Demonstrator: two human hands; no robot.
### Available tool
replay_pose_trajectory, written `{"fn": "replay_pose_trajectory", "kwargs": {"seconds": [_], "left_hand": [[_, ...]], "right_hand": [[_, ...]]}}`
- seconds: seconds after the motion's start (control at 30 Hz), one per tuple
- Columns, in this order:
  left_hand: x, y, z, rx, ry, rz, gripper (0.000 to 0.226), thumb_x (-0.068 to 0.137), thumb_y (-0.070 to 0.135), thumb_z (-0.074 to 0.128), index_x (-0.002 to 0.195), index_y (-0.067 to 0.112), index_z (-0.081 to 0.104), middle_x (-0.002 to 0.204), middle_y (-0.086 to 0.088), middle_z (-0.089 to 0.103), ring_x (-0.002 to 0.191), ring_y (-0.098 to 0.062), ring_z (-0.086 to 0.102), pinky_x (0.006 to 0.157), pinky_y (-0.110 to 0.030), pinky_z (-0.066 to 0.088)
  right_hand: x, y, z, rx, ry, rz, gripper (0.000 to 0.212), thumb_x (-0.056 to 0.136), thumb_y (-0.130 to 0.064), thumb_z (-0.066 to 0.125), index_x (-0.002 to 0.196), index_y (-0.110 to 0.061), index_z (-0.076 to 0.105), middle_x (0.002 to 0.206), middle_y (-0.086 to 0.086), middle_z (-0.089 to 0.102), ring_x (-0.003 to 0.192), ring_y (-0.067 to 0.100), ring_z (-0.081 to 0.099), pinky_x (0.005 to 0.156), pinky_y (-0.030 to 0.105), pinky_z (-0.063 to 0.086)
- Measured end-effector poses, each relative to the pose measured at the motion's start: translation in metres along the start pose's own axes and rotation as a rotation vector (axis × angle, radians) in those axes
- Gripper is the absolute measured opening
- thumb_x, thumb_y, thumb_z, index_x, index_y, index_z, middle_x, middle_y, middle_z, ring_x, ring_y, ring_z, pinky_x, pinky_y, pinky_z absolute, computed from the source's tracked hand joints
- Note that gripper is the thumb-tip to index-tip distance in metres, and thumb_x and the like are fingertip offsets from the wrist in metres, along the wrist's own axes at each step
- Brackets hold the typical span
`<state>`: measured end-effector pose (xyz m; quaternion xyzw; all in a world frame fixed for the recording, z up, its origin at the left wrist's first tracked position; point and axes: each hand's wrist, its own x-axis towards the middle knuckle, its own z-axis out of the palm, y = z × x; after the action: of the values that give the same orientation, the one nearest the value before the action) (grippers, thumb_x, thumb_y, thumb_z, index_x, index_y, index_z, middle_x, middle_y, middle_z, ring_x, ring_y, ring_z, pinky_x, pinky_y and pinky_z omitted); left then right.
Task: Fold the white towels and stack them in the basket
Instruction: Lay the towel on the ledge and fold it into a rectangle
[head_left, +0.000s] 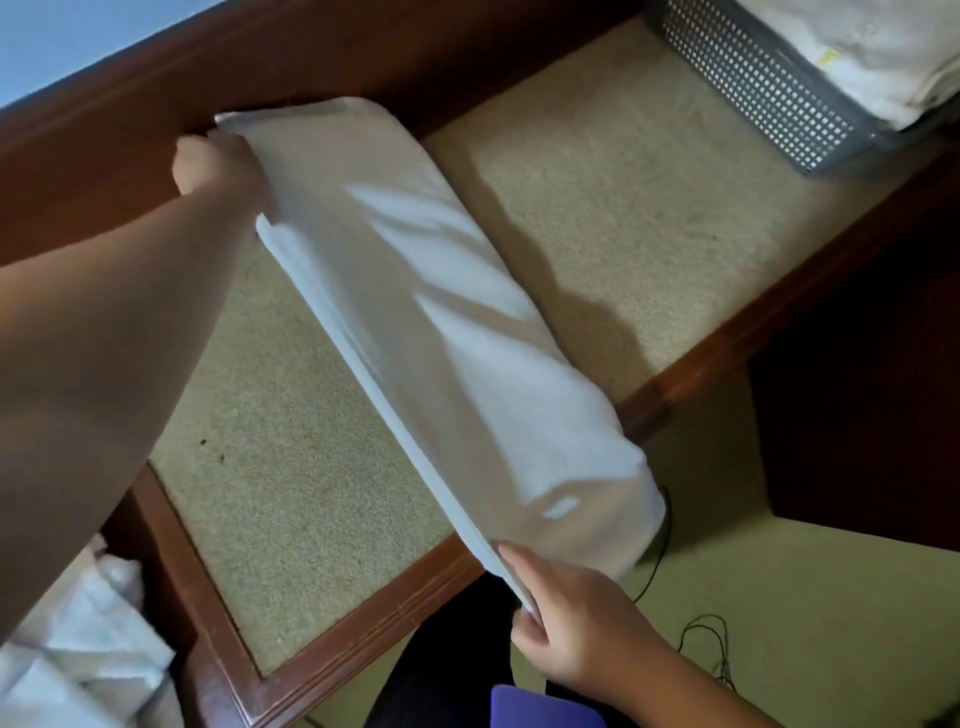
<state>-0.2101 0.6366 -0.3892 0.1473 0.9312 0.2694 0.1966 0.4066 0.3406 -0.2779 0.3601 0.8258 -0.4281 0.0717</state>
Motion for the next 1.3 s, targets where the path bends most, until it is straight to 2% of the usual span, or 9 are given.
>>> {"fn": "replay_pose_trajectory", "kwargs": {"seconds": [0.1, 0.2, 0.33, 0.43, 0.53, 0.67, 0.9, 1.1, 1.3], "left_hand": [[-0.105, 0.007, -0.031, -0.145, -0.133, -0.131, 0.035, 0.090, 0.036, 0.070, 0.119, 0.020, 0.061, 0.097, 0.000, 0.067, 0.077, -0.022, 0.068, 0.065, -0.039, 0.056], [-0.203, 0.020, -0.048, -0.283, -0.278, -0.216, 0.053, 0.089, 0.054, 0.069, 0.128, 0.019, 0.057, 0.107, 0.000, 0.066, 0.087, -0.019, 0.065, 0.062, -0.035, 0.051], [-0.255, 0.009, -0.047, -0.375, -0.364, -0.258, 0.047, 0.096, 0.044, 0.067, 0.133, 0.018, 0.054, 0.100, 0.005, 0.061, 0.082, -0.012, 0.060, 0.053, -0.023, 0.047], [-0.298, -0.003, -0.043, -0.435, -0.410, -0.327, 0.054, 0.097, 0.025, 0.066, 0.146, 0.011, 0.050, 0.130, -0.004, 0.064, 0.100, -0.019, 0.065, 0.039, -0.018, 0.045], [-0.317, -0.024, -0.034, -0.376, -0.352, -0.334, 0.060, 0.090, 0.031, 0.072, 0.140, 0.006, 0.053, 0.131, -0.012, 0.064, 0.105, -0.026, 0.067, 0.058, -0.026, 0.055], [-0.338, -0.045, -0.023, -0.240, -0.245, -0.257, 0.056, 0.097, 0.048, 0.059, 0.130, 0.003, 0.062, 0.122, -0.015, 0.069, 0.110, -0.037, 0.067, 0.085, -0.039, 0.056], [-0.360, -0.058, 0.007, -0.217, -0.061, -0.319, 0.049, 0.104, 0.051, 0.049, 0.122, 0.006, 0.053, 0.121, -0.020, 0.066, 0.115, -0.041, 0.063, 0.096, -0.044, 0.050], [-0.372, -0.055, 0.034, -0.225, 0.256, -0.278, 0.034, 0.106, 0.049, 0.042, 0.094, 0.017, 0.047, 0.095, -0.018, 0.067, 0.094, -0.044, 0.062, 0.083, -0.050, 0.048], [-0.370, -0.055, 0.036, -0.275, 0.299, -0.301, 0.037, 0.109, 0.046, 0.038, 0.090, 0.015, 0.046, 0.089, -0.012, 0.064, 0.091, -0.042, 0.062, 0.084, -0.050, 0.047]], "right_hand": [[0.002, 0.002, 0.001, -0.059, 0.011, -0.026, 0.065, 0.089, -0.033, 0.054, 0.152, -0.032, 0.041, 0.094, -0.013, 0.066, 0.081, 0.009, 0.058, 0.066, 0.016, 0.034], [0.009, -0.001, -0.006, -0.091, 0.083, -0.009, 0.057, 0.094, -0.046, 0.059, 0.147, -0.030, 0.047, 0.081, -0.016, 0.058, 0.071, 0.005, 0.059, 0.061, 0.017, 0.037], [0.037, -0.008, -0.040, -0.101, 0.146, 0.106, 0.052, 0.104, -0.046, 0.050, 0.153, -0.032, 0.040, 0.116, -0.014, 0.048, 0.114, 0.010, 0.053, 0.089, 0.027, 0.049], [0.066, -0.016, -0.068, -0.190, 0.137, 0.148, 0.052, 0.105, -0.039, 0.050, 0.155, -0.031, 0.038, 0.142, -0.006, 0.041, 0.134, 0.016, 0.039, 0.109, 0.034, 0.044], [0.096, -0.023, -0.087, -0.268, 0.115, 0.110, 0.055, 0.106, -0.032, 0.049, 0.159, -0.030, 0.034, 0.161, -0.006, 0.031, 0.149, 0.017, 0.027, 0.121, 0.038, 0.033], [0.160, -0.031, -0.105, -0.363, 0.032, 0.011, 0.060, 0.109, -0.027, 0.039, 0.165, -0.029, 0.018, 0.175, -0.005, -0.004, 0.160, 0.017, -0.006, 0.129, 0.038, 0.012], [0.327, -0.040, -0.151, -0.608, -0.075, -0.139, 0.063, 0.110, -0.046, 0.023, 0.167, -0.026, 0.005, 0.174, 0.005, -0.014, 0.160, 0.027, -0.015, 0.130, 0.045, -0.003], [0.424, -0.029, -0.189, -0.824, -0.149, -0.249, 0.075, 0.103, -0.070, 0.005, 0.163, -0.032, -0.019, 0.168, -0.005, -0.032, 0.155, 0.028, -0.029, 0.128, 0.046, -0.011], [0.449, -0.045, -0.188, -0.828, -0.098, -0.235, 0.090, 0.092, -0.085, 0.013, 0.162, -0.039, -0.018, 0.169, -0.004, -0.030, 0.156, 0.034, -0.026, 0.128, 0.049, -0.010]]}}
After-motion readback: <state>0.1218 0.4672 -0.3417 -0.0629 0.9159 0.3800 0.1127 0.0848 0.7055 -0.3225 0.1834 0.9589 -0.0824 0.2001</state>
